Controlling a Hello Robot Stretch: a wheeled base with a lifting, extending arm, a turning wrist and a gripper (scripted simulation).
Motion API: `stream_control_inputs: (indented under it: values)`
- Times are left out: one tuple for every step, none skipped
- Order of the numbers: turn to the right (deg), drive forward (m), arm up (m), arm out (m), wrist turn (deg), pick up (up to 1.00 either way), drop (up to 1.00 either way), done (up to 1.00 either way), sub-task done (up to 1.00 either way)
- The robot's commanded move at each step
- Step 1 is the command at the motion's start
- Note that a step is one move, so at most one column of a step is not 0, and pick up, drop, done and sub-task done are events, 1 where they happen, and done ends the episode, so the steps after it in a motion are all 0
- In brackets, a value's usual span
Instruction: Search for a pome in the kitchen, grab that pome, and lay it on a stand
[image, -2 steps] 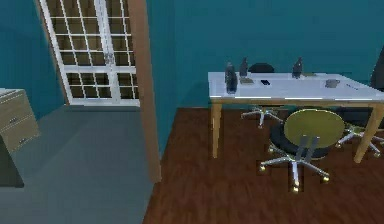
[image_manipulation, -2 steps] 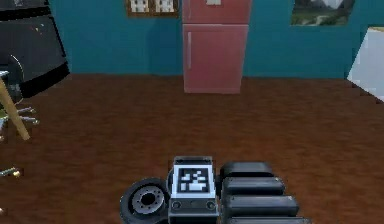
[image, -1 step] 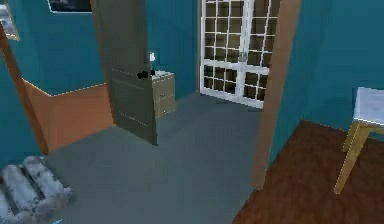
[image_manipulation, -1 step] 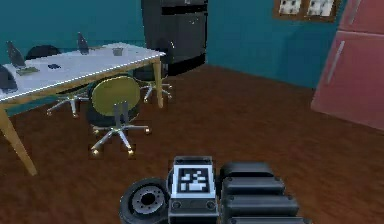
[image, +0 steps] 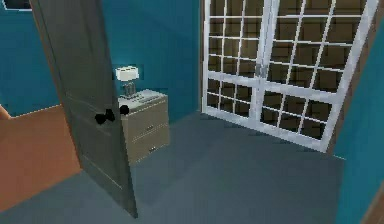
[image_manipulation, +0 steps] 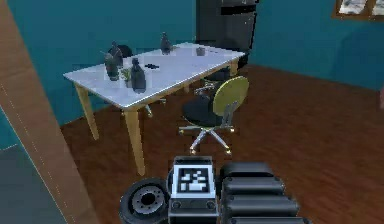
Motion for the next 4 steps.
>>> stream_control_inputs:
  values:
    - [0.0,1.00,0.00,0.00,0.0,0.00,0.00,0.00,0.00]
    - [0.0,0.10,0.00,0.00,0.0,0.00,0.00,0.00,0.00]
    - [-6.0,0.00,0.00,0.00,0.0,0.00,0.00,0.00,0.00]
    - [0.0,0.55,0.00,0.00,0.0,0.00,0.00,0.00,0.00]
